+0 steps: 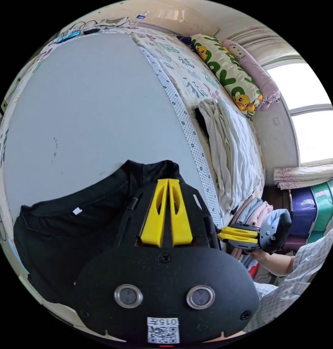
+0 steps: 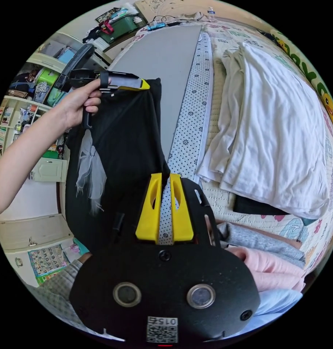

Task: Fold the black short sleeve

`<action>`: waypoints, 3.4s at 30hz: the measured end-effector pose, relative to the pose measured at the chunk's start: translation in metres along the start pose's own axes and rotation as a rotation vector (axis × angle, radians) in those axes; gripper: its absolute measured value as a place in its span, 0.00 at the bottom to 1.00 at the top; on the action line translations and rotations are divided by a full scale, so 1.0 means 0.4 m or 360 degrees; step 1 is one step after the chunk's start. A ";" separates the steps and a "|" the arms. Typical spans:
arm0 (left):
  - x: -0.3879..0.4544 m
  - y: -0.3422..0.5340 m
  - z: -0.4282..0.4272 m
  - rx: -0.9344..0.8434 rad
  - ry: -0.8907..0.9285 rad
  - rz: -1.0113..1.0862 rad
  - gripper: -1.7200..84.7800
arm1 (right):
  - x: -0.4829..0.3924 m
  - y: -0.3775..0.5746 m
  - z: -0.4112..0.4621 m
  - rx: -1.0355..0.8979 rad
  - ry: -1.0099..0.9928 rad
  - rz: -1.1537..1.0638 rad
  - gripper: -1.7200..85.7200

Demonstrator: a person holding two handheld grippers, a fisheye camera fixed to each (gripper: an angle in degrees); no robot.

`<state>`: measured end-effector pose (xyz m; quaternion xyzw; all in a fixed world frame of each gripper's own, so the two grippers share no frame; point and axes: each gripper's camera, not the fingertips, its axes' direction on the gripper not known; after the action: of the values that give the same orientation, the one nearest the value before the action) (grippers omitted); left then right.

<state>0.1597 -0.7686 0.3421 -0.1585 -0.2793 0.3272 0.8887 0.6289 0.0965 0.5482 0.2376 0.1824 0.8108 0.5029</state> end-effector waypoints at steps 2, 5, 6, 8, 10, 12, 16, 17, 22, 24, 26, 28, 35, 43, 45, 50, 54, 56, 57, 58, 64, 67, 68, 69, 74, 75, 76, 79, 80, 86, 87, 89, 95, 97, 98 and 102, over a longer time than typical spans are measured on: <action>-0.011 0.017 -0.024 0.0013 0.0039 -0.0019 0.06 | 0.006 0.002 -0.025 0.0040 -0.0030 -0.0004 0.10; -0.032 0.092 -0.083 0.0060 0.0016 -0.0056 0.09 | -0.011 0.012 -0.069 0.0100 -0.0079 -0.0065 0.10; -0.042 0.133 -0.102 0.0057 -0.0019 -0.0080 0.10 | -0.034 0.011 -0.077 0.0093 -0.0125 -0.0139 0.10; -0.057 0.197 -0.115 0.0015 -0.0068 -0.0122 0.10 | -0.083 0.007 -0.072 0.0052 -0.0172 -0.0275 0.11; -0.068 0.257 -0.108 -0.0062 -0.0088 -0.0161 0.10 | -0.136 0.002 -0.050 -0.0007 -0.0162 -0.0405 0.11; -0.075 0.316 -0.084 -0.0150 -0.0113 -0.0193 0.10 | -0.189 -0.004 -0.011 -0.0099 -0.0085 -0.0531 0.11; -0.085 0.349 -0.063 -0.0121 -0.0132 -0.0220 0.06 | -0.216 -0.008 0.023 -0.0200 0.0067 -0.0595 0.08; -0.086 0.350 -0.061 -0.0116 -0.0147 -0.0209 0.04 | -0.216 -0.008 0.018 -0.0191 0.0139 -0.0594 0.06; -0.064 0.367 -0.102 -0.0063 -0.0141 -0.0134 0.02 | -0.189 -0.015 -0.057 -0.0183 0.0053 -0.0621 0.01; -0.059 0.395 -0.126 -0.0073 -0.0157 -0.0151 0.02 | -0.166 -0.011 -0.098 -0.0191 -0.0044 -0.0613 0.01; -0.067 0.421 -0.126 -0.0077 -0.0167 -0.0178 0.02 | -0.153 -0.005 -0.111 -0.0216 -0.0055 -0.0618 0.01; -0.086 0.442 -0.106 -0.0104 -0.0162 -0.0222 0.02 | -0.142 0.000 -0.118 -0.0239 -0.0038 -0.0632 0.01; -0.091 0.500 -0.100 -0.0105 -0.0329 -0.0298 0.04 | 0.018 0.007 -0.318 -0.0066 -0.0071 -0.0428 0.07; 0.109 0.505 0.056 -0.0123 0.0070 0.0063 0.09 | 0.198 -0.057 -0.409 -0.0134 0.0187 -0.0352 0.10; 0.122 0.514 0.123 -0.0181 0.0049 0.0066 0.10 | 0.194 -0.056 -0.436 -0.0095 0.0328 -0.0425 0.10; 0.118 0.555 0.165 -0.0197 -0.0104 0.0077 0.08 | 0.259 -0.076 -0.528 -0.0059 0.0230 -0.0426 0.08; 0.100 0.575 0.176 -0.0221 -0.0149 0.0106 0.06 | 0.345 -0.093 -0.643 -0.0013 0.0179 -0.0296 0.04; 0.096 0.580 0.181 -0.0237 -0.0178 0.0138 0.05 | 0.359 -0.097 -0.683 -0.0023 0.0236 -0.0300 0.03; 0.093 0.584 0.186 -0.0244 -0.0196 0.0156 0.05 | 0.366 -0.101 -0.710 -0.0031 0.0264 -0.0323 0.03; 0.091 0.586 0.188 -0.0245 -0.0205 0.0165 0.05 | 0.370 -0.104 -0.723 -0.0035 0.0273 -0.0332 0.03; 0.033 0.633 0.196 -0.0180 -0.0151 0.0130 0.04 | 0.461 -0.148 -0.917 -0.0078 0.0148 -0.0231 0.08; -0.014 0.676 0.180 -0.0156 -0.0033 0.0048 0.05 | 0.476 -0.145 -1.053 -0.0091 0.0231 -0.0192 0.07; -0.036 0.702 0.164 -0.0129 0.0020 0.0011 0.05 | 0.470 -0.141 -1.111 -0.0099 0.0257 -0.0200 0.07; -0.065 0.733 0.145 -0.0098 0.0080 -0.0038 0.05 | 0.459 -0.139 -1.172 -0.0100 0.0260 -0.0208 0.07; -0.246 0.897 0.027 0.0071 0.0210 -0.0330 0.06 | 0.358 -0.171 -1.389 -0.0039 0.0192 -0.0301 0.02; -0.307 0.944 -0.009 0.0126 0.0206 -0.0419 0.06 | 0.314 -0.196 -1.431 -0.0011 0.0167 -0.0378 0.02; -0.339 0.968 -0.028 0.0157 0.0201 -0.0465 0.06 | 0.291 -0.213 -1.448 -0.0002 0.0155 -0.0411 0.02; -0.511 1.087 -0.120 0.0316 0.0160 -0.0698 0.07 | 0.164 -0.352 -1.497 0.0000 0.0117 -0.0484 0.02; -0.581 1.131 -0.153 0.0381 0.0146 -0.0794 0.07 | 0.102 -0.424 -1.508 -0.0005 0.0092 -0.0536 0.03; -0.904 1.287 -0.252 0.0774 0.0238 -0.1126 0.10 | -0.232 -0.850 -1.532 -0.0064 -0.0060 -0.0853 0.09; -0.960 1.299 -0.247 0.0809 0.0261 -0.1177 0.11 | -0.291 -0.940 -1.526 -0.0118 -0.0067 -0.0903 0.09; -1.033 1.309 -0.228 0.0889 0.0361 -0.1236 0.11 | -0.369 -1.068 -1.517 -0.0196 -0.0064 -0.0962 0.09; -1.186 1.296 -0.142 0.1099 0.0526 -0.1300 0.11 | -0.577 -1.393 -1.518 -0.0436 -0.0016 -0.1141 0.09; -1.220 1.294 -0.114 0.1137 0.0612 -0.1263 0.08 | -0.623 -1.455 -1.529 -0.0489 0.0006 -0.1199 0.09; -1.236 1.293 -0.095 0.1094 0.0676 -0.1233 0.05 | -0.650 -1.491 -1.533 -0.0540 0.0024 -0.1242 0.09; -1.214 1.358 -0.075 0.1105 0.0719 -0.1089 0.02 | -0.732 -1.592 -1.536 -0.0753 0.0100 -0.1378 0.09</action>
<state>-0.3960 -0.6973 -0.1247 0.1783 0.0078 0.0498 0.9827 0.8549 0.0699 -0.3557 -0.0051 0.0904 0.5534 0.8280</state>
